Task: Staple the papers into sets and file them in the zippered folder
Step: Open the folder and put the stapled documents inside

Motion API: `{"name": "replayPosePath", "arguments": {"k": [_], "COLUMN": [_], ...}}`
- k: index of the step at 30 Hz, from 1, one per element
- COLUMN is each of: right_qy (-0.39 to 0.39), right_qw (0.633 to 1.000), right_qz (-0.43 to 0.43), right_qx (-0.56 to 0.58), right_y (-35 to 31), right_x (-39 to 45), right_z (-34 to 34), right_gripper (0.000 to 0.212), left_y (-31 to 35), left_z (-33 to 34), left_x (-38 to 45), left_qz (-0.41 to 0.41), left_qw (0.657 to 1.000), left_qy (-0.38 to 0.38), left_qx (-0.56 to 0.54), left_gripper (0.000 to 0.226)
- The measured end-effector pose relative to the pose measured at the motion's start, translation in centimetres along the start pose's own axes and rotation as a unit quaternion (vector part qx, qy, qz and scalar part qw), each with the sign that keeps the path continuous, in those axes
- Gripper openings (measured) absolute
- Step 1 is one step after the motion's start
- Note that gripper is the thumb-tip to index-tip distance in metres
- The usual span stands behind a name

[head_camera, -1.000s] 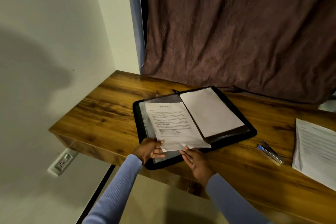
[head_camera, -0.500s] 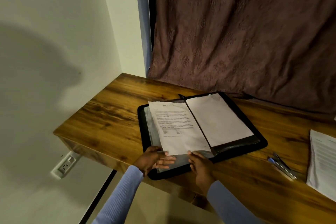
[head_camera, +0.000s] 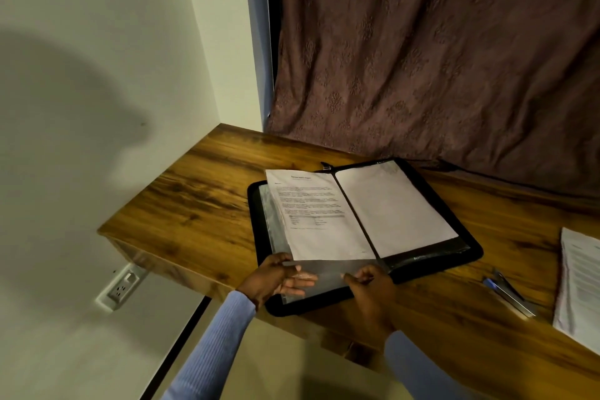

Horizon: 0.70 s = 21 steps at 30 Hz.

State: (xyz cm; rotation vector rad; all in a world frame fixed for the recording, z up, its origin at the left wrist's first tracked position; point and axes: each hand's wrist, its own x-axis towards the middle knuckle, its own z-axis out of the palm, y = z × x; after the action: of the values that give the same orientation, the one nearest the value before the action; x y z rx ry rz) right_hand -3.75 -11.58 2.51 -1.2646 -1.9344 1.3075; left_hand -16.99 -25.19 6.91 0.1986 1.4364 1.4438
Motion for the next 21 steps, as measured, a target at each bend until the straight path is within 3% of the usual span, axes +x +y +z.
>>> {"name": "replayPosePath", "arguments": {"k": [2, 5, 8, 13, 15, 21], "right_qy": [-0.019, -0.071, -0.065, -0.003, 0.025, 0.098], "right_qw": [0.993, 0.949, 0.909, 0.888, 0.888, 0.936], "right_qz": [-0.1, -0.28, -0.365, -0.407, -0.413, -0.334], "right_qx": [-0.054, -0.125, -0.189, -0.213, -0.2, -0.044], "right_y": [0.8, 0.4, -1.5, -4.1, -4.7, -6.1], "right_x": [-0.7, -1.0, -1.0, -0.2, 0.3, 3.9], "right_z": [-0.7, -0.9, 0.0, 0.5, -0.1, -4.4], "right_gripper": [0.023, 0.042, 0.044, 0.014, 0.011, 0.009], "left_y": [0.1, 0.4, 0.8, 1.9, 2.3, 2.8], "left_z": [0.0, 0.4, 0.9, 2.5, 3.4, 6.9], "left_x": [0.1, 0.2, 0.3, 0.4, 0.4, 1.6], "left_qz": [0.001, 0.008, 0.05, 0.119, 0.148, 0.195], "left_qw": [1.0, 0.999, 0.993, 0.979, 0.976, 0.974], "left_qy": [0.004, 0.021, 0.085, 0.11, 0.103, 0.076], "left_qx": [0.012, 0.041, 0.071, 0.126, 0.119, 0.091], "left_gripper": [0.017, 0.011, 0.014, 0.018, 0.017, 0.011]}}
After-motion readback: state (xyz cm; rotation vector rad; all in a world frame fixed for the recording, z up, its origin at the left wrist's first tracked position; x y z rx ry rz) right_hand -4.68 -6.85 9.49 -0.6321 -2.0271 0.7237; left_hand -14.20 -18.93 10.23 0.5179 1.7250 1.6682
